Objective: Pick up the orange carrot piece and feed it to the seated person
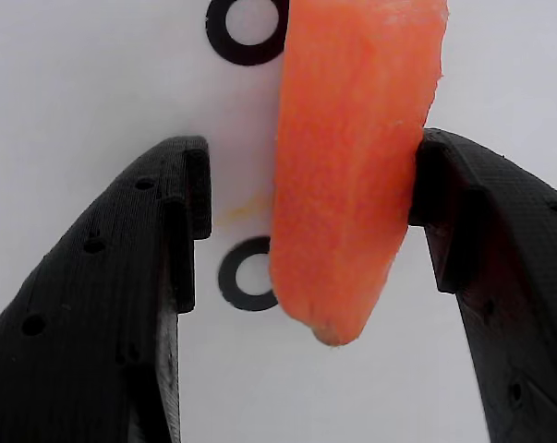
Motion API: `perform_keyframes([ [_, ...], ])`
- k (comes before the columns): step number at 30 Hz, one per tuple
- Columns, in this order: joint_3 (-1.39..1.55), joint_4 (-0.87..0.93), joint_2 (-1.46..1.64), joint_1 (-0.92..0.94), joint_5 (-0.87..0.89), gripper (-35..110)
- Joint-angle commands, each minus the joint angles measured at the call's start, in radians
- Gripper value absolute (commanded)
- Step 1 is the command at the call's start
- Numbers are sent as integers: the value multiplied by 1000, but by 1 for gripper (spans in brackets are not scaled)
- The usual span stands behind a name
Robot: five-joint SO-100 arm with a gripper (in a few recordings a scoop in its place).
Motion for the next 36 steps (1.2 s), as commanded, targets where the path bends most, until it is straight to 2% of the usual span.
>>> perform_keyframes([
  [1, 12, 20, 8, 17, -14, -2],
  [14, 9, 20, 23, 5, -9, -3],
  [23, -110, 58, 23, -49, 8, -3],
  [29, -221, 267, 23, -129, 170, -3],
  [36, -402, 525, 12, -327, 468, -3],
])
